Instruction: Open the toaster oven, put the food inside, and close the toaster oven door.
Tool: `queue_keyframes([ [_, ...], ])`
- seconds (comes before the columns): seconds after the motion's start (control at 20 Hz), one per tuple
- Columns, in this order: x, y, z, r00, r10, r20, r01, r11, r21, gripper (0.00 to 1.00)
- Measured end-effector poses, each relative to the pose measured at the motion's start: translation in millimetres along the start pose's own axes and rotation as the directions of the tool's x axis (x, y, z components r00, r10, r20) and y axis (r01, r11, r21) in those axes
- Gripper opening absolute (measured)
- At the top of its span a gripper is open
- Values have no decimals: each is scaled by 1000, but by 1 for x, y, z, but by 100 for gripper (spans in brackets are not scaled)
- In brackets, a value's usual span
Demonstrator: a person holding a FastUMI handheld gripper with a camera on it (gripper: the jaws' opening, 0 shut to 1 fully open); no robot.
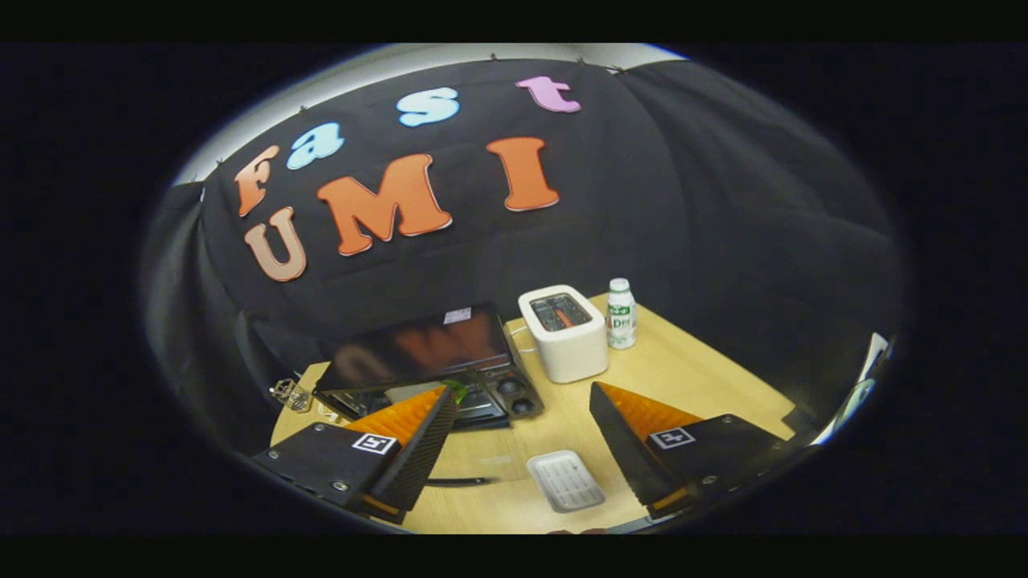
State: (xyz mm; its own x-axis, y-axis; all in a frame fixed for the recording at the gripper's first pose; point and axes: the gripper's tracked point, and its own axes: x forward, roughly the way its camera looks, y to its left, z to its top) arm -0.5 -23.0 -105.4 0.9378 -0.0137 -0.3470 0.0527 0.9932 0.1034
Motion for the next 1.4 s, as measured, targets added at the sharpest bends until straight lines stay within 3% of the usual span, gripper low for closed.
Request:
queue_keyframes([
  [0.15,-5,5,32,998,37,46,-33,996,-80,98],
  [0.25,1,13,15,998,55,14,-53,990,-132,98],
  [0.5,-8,53,-98,985,105,-140,-134,967,-218,99],
  [0.7,-18,84,-200,940,135,-314,-208,954,-214,99],
  [1.1,22,102,-318,875,34,-484,-183,947,-265,100],
  [1.4,43,118,-326,883,-14,-470,-129,954,-271,100],
])
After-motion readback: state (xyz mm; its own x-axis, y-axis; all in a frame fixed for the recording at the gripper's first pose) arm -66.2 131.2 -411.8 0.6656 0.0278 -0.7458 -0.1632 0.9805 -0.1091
